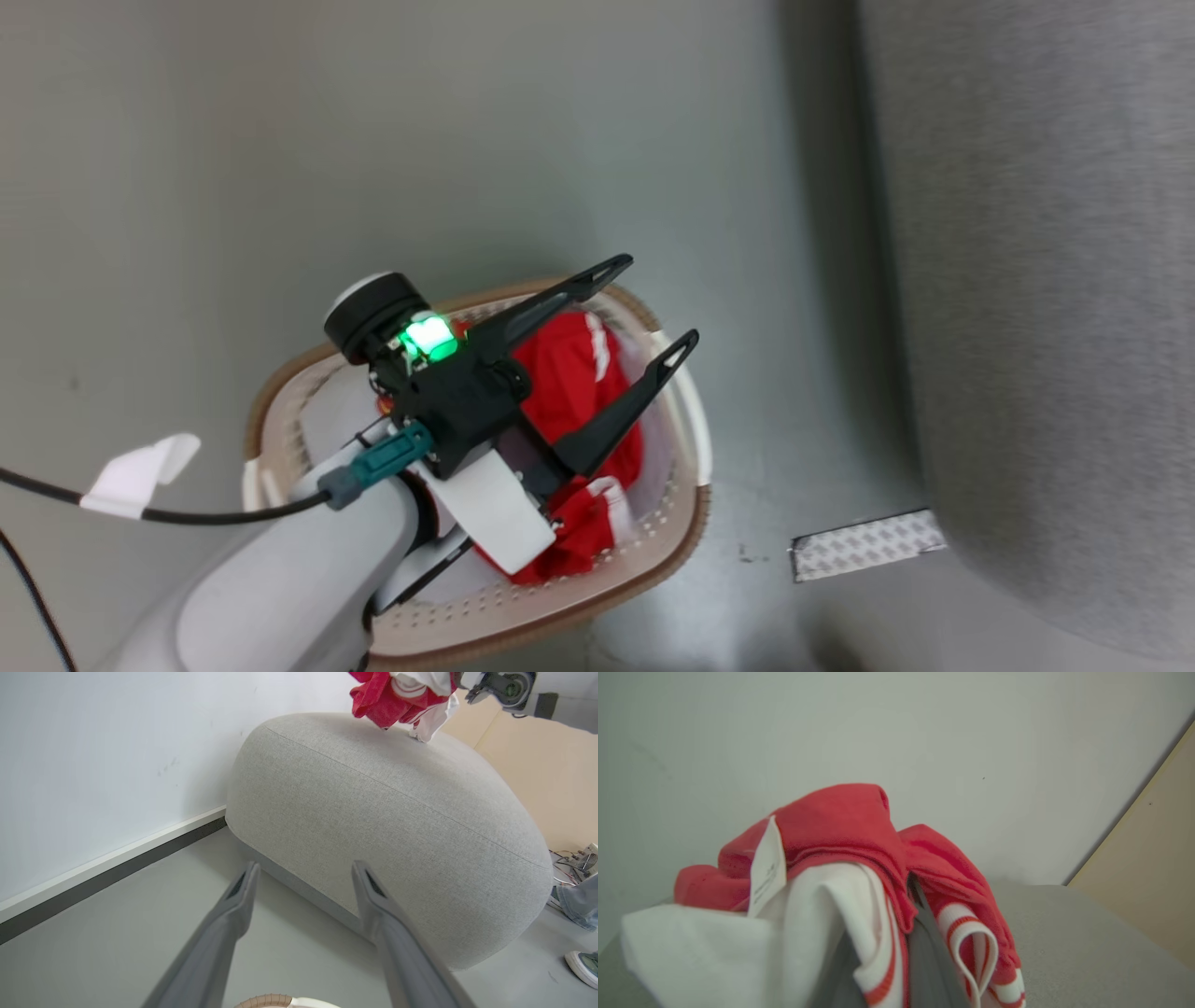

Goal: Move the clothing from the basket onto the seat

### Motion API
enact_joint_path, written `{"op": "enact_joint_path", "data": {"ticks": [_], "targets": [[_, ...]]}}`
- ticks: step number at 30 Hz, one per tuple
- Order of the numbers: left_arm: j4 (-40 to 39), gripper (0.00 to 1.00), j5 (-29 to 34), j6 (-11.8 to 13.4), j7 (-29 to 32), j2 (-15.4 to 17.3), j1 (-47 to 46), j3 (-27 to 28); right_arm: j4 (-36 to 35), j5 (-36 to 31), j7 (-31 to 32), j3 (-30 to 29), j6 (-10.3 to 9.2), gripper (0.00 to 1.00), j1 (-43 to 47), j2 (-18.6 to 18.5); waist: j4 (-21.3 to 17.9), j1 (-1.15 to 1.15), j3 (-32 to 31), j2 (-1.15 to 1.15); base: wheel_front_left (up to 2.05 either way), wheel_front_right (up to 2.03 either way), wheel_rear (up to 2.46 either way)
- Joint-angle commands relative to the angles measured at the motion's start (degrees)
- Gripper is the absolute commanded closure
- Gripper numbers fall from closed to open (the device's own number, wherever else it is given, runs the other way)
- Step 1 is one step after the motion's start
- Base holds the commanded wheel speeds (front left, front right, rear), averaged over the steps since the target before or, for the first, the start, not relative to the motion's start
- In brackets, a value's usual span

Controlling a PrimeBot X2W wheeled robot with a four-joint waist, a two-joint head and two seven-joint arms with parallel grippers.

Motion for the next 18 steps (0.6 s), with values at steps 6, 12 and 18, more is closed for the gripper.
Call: {"op": "enact_joint_path", "data": {"ticks": [6, 12, 18], "targets": [[1.58, 0.0, -0.1, 0.4, -2.18, -1.17, -1.24, 0.34, 9.03, -0.82, 8.92, 3.06, -0.14, 1.0, -1.66, -3.29, 4.44, -0.02, 1.96, 0.0, 0.0, 0.0, 0.0], [3.97, 0.0, -0.83, 0.45, -3.9, -1.7, -0.02, 0.39, 11.98, 1.48, 15.05, 6.5, -0.14, 0.27, -1.08, -4.95, 5.07, -0.02, -0.65, 0.0, 0.0, 0.0, 0.0], [6.72, 0.0, -1.97, 0.64, -5.36, -3.33, 1.55, 0.13, 12.06, 3.33, 19.25, 10.17, -0.14, 0.0, 1.69, -4.96, 4.65, -0.02, -6.41, 0.0, 0.0, 0.0, 0.0]]}}
